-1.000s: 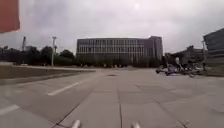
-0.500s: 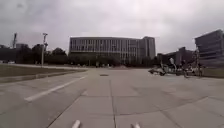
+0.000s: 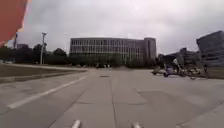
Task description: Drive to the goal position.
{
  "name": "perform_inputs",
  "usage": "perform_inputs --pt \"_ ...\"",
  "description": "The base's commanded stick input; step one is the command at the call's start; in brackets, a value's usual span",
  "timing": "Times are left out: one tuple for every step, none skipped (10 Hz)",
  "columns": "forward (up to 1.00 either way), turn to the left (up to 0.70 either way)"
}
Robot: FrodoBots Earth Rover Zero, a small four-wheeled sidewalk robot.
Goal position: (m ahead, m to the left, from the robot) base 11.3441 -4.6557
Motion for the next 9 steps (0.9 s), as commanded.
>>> perform_inputs --pt "0.85 0.0" --pt "0.85 0.0" --pt "0.85 0.0" --pt "0.85 0.0" --pt "0.85 0.0" --pt "0.85 0.0" --pt "0.85 0.0" --pt "0.85 0.0" --pt "0.85 0.0"
